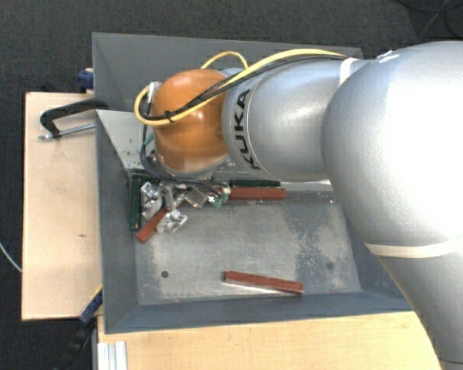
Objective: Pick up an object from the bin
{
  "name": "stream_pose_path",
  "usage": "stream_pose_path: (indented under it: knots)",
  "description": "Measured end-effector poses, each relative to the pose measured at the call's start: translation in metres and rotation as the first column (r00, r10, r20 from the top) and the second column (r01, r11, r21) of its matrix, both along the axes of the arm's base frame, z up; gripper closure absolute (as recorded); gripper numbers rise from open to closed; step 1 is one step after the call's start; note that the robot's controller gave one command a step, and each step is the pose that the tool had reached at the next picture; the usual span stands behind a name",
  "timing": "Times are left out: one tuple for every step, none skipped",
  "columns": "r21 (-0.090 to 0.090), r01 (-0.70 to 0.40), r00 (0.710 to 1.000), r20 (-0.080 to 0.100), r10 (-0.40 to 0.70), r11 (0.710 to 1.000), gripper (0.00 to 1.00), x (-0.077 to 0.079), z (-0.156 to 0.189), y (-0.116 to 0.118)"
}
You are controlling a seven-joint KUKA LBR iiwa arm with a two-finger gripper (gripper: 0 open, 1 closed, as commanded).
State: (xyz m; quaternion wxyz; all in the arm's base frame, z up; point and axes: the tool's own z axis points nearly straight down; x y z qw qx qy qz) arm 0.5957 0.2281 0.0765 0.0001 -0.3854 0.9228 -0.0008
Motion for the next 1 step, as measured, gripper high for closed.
stream_pose_path:
  knots:
    - [0.009,0.045,0.999,0.012,-0.045,0.999,1.00,-0.0037,0.1797,0.0037]
